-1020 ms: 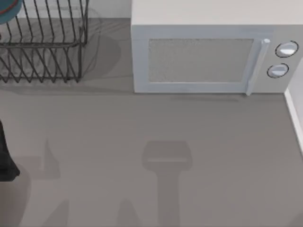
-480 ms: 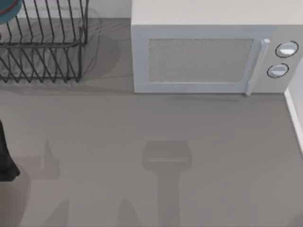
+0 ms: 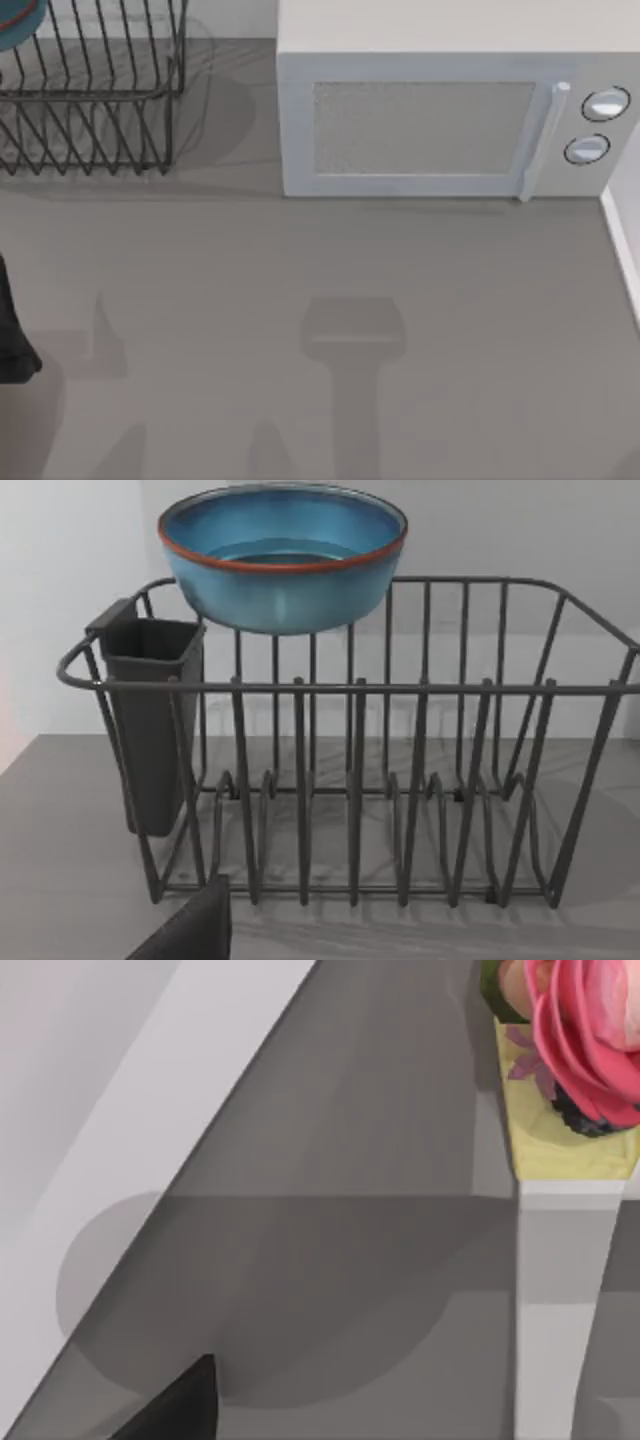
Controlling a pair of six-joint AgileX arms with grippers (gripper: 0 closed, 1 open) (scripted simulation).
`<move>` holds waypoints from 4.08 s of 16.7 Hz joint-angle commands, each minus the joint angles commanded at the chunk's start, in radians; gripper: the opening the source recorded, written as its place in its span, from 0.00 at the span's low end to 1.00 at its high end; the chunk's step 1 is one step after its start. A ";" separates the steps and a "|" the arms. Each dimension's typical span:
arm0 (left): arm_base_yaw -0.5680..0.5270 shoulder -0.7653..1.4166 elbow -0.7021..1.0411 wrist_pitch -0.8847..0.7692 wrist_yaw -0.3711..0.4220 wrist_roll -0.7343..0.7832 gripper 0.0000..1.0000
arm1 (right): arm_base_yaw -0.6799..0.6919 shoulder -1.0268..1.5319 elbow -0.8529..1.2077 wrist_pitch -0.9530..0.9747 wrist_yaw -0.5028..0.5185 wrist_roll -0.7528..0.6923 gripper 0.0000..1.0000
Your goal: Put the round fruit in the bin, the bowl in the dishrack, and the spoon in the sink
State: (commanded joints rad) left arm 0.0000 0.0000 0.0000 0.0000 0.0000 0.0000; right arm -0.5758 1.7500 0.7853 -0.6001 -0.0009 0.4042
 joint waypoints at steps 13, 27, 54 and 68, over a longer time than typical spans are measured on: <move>0.000 0.000 0.000 0.000 0.000 0.000 1.00 | -0.002 -0.176 0.221 -0.366 0.017 -0.003 0.00; 0.000 0.000 0.000 0.000 0.000 0.000 1.00 | 0.030 -0.091 0.451 -0.558 0.019 0.049 0.00; 0.000 0.000 0.000 0.000 0.000 0.000 1.00 | 0.412 0.990 2.112 -1.102 0.031 0.430 0.00; 0.000 0.000 0.000 0.000 0.000 0.000 1.00 | 0.420 0.831 1.619 -0.770 0.030 0.431 0.00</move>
State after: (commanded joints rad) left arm 0.0000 0.0000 0.0000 0.0000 0.0000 0.0000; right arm -0.1554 2.5809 2.4044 -1.3703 0.0292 0.8352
